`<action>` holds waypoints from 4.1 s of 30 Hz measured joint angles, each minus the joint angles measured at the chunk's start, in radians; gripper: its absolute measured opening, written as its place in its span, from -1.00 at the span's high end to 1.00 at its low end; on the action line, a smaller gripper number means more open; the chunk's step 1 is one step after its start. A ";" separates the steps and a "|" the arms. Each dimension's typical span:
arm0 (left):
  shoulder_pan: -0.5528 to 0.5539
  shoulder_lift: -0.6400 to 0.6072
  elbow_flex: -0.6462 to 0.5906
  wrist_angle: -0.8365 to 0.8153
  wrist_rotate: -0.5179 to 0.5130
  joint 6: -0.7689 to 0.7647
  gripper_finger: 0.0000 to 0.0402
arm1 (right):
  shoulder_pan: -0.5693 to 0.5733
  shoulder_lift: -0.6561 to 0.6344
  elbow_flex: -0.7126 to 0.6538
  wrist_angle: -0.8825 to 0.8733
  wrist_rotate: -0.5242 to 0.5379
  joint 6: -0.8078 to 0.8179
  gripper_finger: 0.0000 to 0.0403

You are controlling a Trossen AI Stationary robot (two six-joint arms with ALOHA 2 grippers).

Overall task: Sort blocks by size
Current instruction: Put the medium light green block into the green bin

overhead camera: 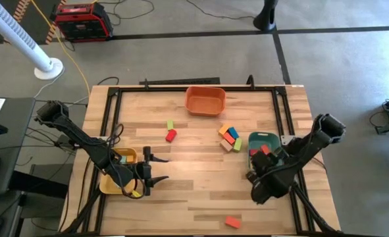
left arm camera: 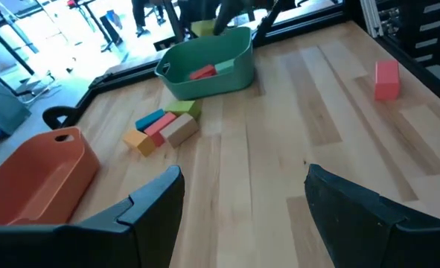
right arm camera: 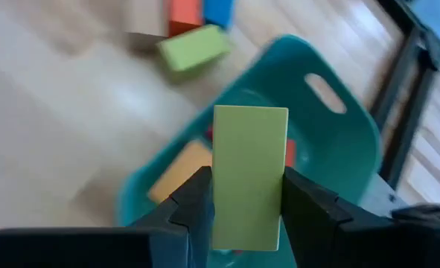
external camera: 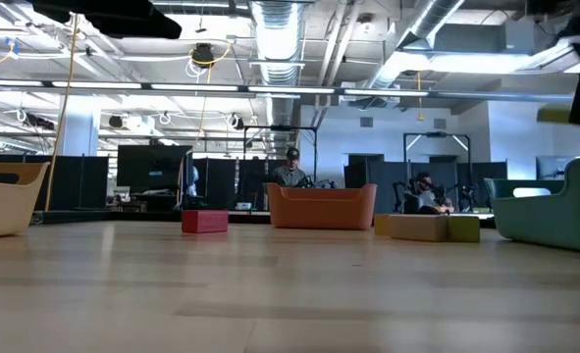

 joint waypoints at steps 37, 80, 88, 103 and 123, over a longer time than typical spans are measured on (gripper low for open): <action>0.122 0.000 0.000 -0.028 0.045 -0.003 -0.33 | -0.106 -0.233 -0.441 0.294 -0.056 0.156 -0.05; 0.476 0.000 -0.122 -0.272 0.238 -0.293 -0.33 | -0.506 -0.196 -0.270 1.357 0.123 -1.231 -0.12; 0.272 -0.012 -0.152 -0.140 0.235 -0.236 -0.33 | -0.810 -0.042 -0.268 1.743 -0.367 -1.446 -0.12; 0.155 -0.012 -0.153 -0.233 0.181 -0.239 -0.33 | -0.968 0.437 0.254 1.597 -0.529 -1.489 -0.12; -0.034 -0.011 -0.152 -0.430 0.178 -0.459 -0.33 | -1.002 0.899 0.947 1.033 -0.399 -1.408 -0.12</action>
